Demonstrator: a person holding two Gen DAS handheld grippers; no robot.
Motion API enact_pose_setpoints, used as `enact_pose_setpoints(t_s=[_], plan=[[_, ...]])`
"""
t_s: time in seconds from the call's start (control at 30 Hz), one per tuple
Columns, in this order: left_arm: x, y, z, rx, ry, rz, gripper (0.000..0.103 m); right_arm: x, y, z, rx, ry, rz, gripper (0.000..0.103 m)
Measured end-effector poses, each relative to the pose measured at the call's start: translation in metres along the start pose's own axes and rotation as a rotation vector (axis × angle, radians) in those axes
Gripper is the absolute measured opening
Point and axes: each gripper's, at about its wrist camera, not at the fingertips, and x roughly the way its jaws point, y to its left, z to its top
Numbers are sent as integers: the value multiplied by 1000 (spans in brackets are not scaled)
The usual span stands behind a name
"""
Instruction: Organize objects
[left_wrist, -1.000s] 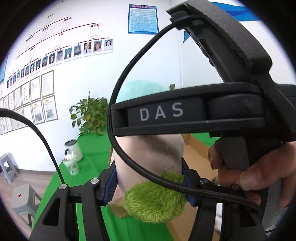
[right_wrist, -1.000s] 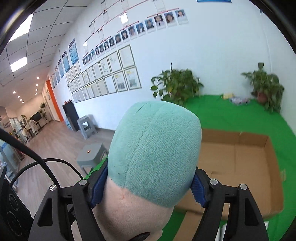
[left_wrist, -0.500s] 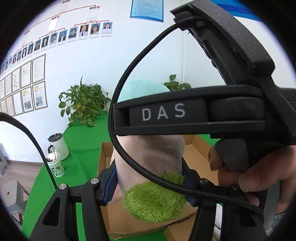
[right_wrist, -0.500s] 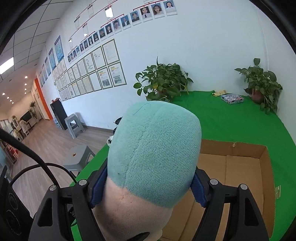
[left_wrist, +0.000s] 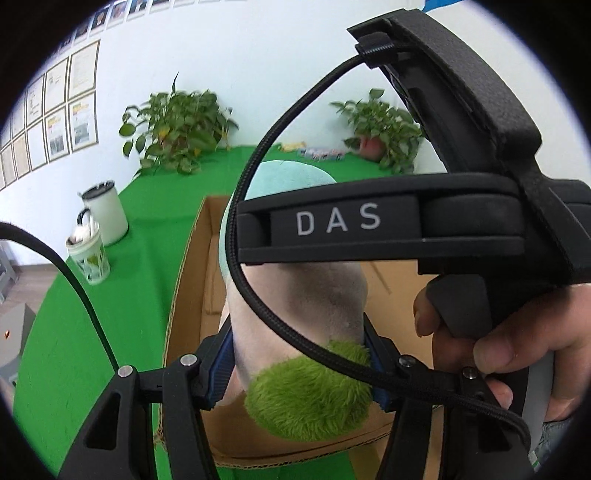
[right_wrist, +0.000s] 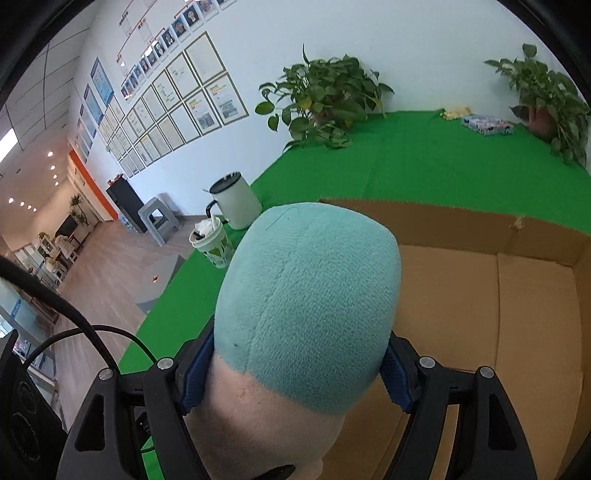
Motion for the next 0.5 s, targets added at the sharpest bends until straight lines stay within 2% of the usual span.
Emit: enact_pose_setpoints(t_s=[0.1,0.17,0.23,0.37,0.43,0.5], plan=[[8,3,-11,-16,57,33,60,33,-11,-13,-6,63,37,75],[9,3,-16,-29,74,48,65,47,-11,-23,-13,97,67,75],[6,8,-23,-38,84,53,66,58,-10,-34,-22,119,94,75],[1,19,-38,-57,85,53,63,81,1,-45,-38,159,79,75],[1,26,-42,-52,73,44,62,90,5,-49,-42,169,69,78],[-2,32,-45,-88,68,14,59,91,10,-52,-34,170,69,88]])
